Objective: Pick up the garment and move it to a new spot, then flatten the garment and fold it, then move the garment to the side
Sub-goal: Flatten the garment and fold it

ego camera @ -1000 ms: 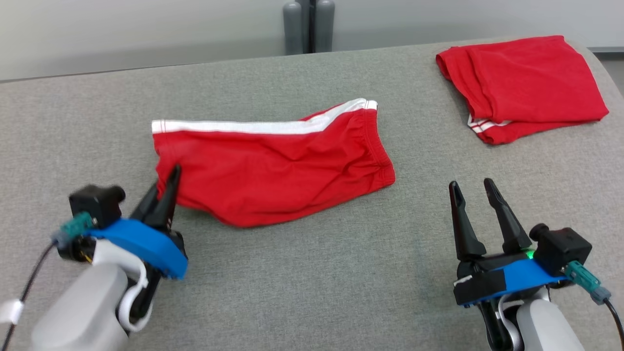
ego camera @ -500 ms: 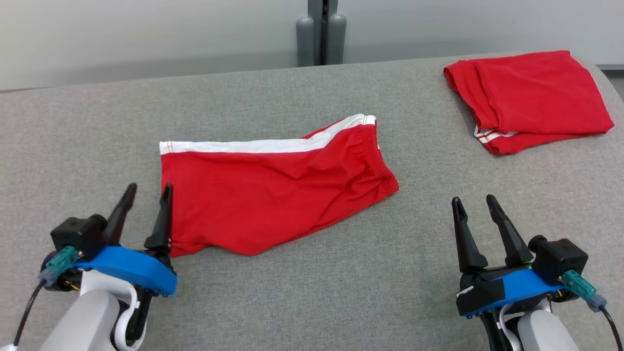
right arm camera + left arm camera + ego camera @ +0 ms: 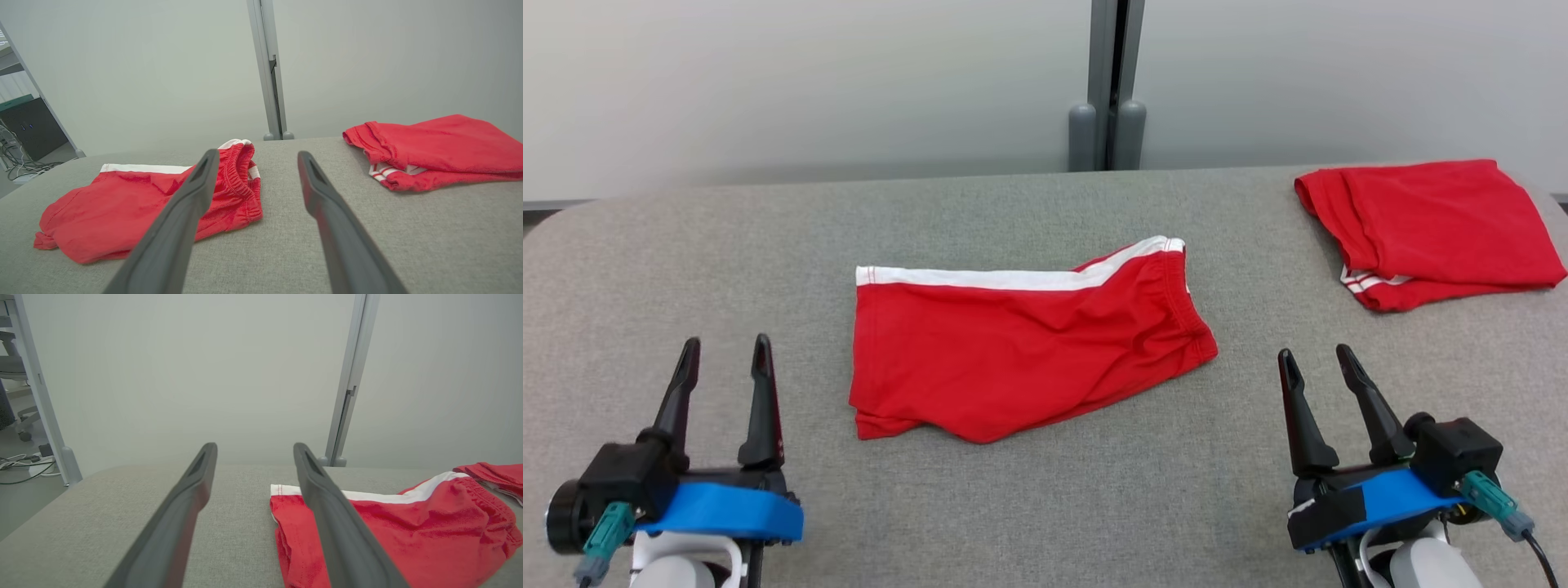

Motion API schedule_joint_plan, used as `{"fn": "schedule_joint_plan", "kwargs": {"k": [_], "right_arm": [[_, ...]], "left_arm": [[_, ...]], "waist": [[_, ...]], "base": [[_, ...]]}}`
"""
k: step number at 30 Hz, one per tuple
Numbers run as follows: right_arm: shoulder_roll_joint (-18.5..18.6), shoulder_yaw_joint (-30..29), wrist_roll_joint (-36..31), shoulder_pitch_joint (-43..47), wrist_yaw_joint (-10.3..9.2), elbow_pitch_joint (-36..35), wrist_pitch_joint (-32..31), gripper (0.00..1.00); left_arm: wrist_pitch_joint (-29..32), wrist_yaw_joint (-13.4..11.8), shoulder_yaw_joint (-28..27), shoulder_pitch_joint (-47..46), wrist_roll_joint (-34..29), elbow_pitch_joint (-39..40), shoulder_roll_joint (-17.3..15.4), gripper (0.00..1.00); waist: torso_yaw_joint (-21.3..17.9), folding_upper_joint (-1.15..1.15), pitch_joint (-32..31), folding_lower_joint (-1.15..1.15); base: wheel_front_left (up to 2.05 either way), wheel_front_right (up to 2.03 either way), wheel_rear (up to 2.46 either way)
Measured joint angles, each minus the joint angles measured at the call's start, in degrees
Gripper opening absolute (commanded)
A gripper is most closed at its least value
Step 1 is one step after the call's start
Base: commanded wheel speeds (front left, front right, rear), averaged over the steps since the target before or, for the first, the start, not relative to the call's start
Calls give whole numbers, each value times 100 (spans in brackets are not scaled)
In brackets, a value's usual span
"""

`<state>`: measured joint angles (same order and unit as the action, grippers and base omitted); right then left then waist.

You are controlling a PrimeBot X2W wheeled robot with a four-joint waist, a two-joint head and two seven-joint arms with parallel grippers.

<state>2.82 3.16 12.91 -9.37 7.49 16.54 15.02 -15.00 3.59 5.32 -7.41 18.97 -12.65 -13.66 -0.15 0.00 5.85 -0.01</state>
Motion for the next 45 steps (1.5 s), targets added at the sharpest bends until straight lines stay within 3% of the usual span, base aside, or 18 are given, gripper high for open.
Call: {"fn": "schedule_joint_plan", "kwargs": {"k": [7, 16, 45], "right_arm": [[1, -19, 20, 320, 0, -64, 0, 100], [1, -78, 34, 777, 0, -127, 0, 100], [1, -69, -26, 844, 0, -49, 0, 100]], "left_arm": [[0, 63, -635, 559, -605, 170, 342, 100], [0, 153, -712, 1157, -1222, 314, 656, 100], [0, 301, -932, 1246, -1551, 253, 777, 100]], "waist": [[76, 0, -346, 0], [86, 1, -614, 0], [88, 1, -698, 1]], "base": [[0, 0, 0], [0, 0, 0], [0, 0, 0]]}}
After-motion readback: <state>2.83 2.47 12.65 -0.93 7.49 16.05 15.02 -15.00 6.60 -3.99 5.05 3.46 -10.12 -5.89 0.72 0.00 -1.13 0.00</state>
